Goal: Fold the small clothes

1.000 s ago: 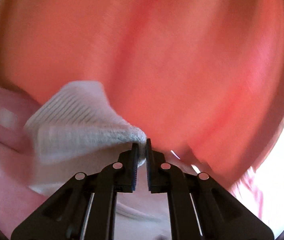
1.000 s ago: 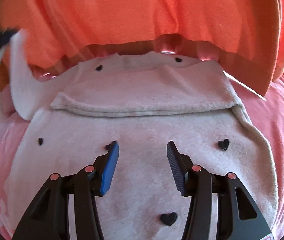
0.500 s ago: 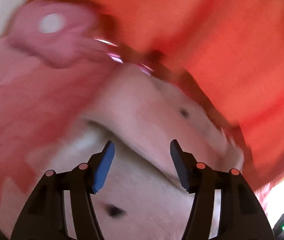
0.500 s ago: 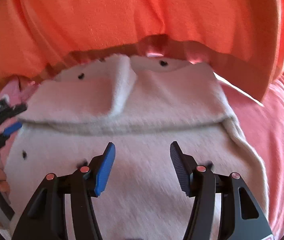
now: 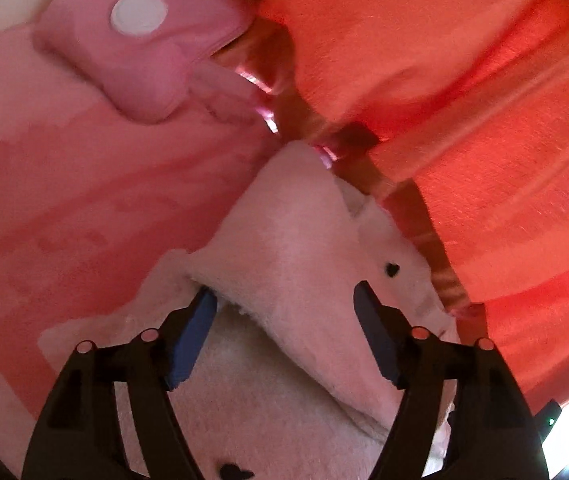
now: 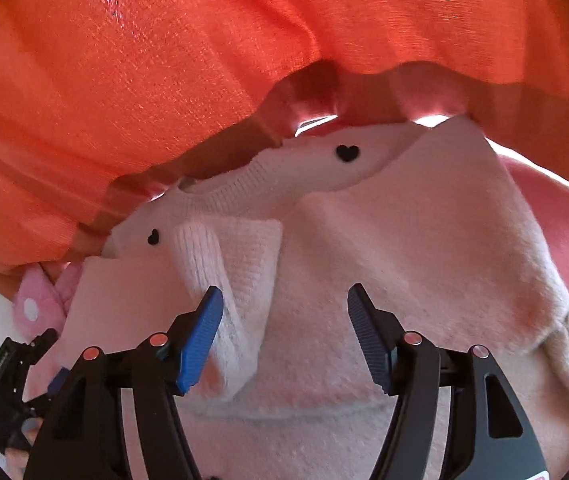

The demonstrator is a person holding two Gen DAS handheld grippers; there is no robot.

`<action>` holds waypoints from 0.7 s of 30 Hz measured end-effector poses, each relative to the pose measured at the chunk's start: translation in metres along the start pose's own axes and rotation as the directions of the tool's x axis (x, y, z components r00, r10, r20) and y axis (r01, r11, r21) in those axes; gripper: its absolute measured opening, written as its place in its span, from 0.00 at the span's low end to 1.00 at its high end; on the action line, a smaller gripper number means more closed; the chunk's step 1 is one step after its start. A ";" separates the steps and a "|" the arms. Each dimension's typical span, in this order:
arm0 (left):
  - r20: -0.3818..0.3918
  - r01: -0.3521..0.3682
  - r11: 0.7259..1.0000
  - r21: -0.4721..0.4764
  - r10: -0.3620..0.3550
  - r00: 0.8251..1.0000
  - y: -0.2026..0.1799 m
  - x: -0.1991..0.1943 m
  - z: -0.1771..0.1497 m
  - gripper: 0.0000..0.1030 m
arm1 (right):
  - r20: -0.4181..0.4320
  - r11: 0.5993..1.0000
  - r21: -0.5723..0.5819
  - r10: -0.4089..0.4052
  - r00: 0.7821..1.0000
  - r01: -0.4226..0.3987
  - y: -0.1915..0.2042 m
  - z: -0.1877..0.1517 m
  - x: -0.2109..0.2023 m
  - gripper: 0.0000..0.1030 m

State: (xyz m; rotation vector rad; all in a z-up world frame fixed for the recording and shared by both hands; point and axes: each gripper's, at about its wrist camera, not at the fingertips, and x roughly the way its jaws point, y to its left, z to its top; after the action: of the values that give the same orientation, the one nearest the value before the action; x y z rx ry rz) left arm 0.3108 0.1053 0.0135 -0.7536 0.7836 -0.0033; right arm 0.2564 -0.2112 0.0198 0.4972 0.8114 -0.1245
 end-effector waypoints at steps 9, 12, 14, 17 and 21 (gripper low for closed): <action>0.032 -0.001 1.000 -0.022 0.002 0.999 0.010 0.006 0.004 0.62 | 0.057 0.991 -0.132 -0.020 0.998 0.027 0.028 -0.016 -0.022 0.69; 0.027 -0.020 1.000 0.009 0.020 0.999 0.009 0.011 0.003 0.55 | 0.076 0.966 -0.228 -0.107 0.991 0.122 0.044 -0.013 -0.001 0.66; 0.015 -0.036 0.999 0.025 0.035 0.999 0.009 0.012 0.003 0.49 | 0.081 0.957 -0.263 -0.105 0.991 0.123 0.045 -0.006 0.008 0.06; 0.010 -0.057 0.998 0.018 0.057 0.998 0.014 0.012 0.005 0.32 | 0.187 0.993 -0.117 0.031 0.982 -0.008 0.018 0.013 -0.036 0.05; -0.016 -0.067 0.997 0.031 0.068 0.998 0.016 0.017 0.001 0.19 | 0.255 1.000 0.001 0.010 0.967 -0.011 -0.046 0.018 -0.073 0.05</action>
State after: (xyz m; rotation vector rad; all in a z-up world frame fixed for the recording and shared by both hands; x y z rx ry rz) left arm 0.3200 0.1131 -0.0068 -0.6985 0.8230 0.0389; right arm 0.2049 -0.2660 0.0656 0.4769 0.5567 -0.1759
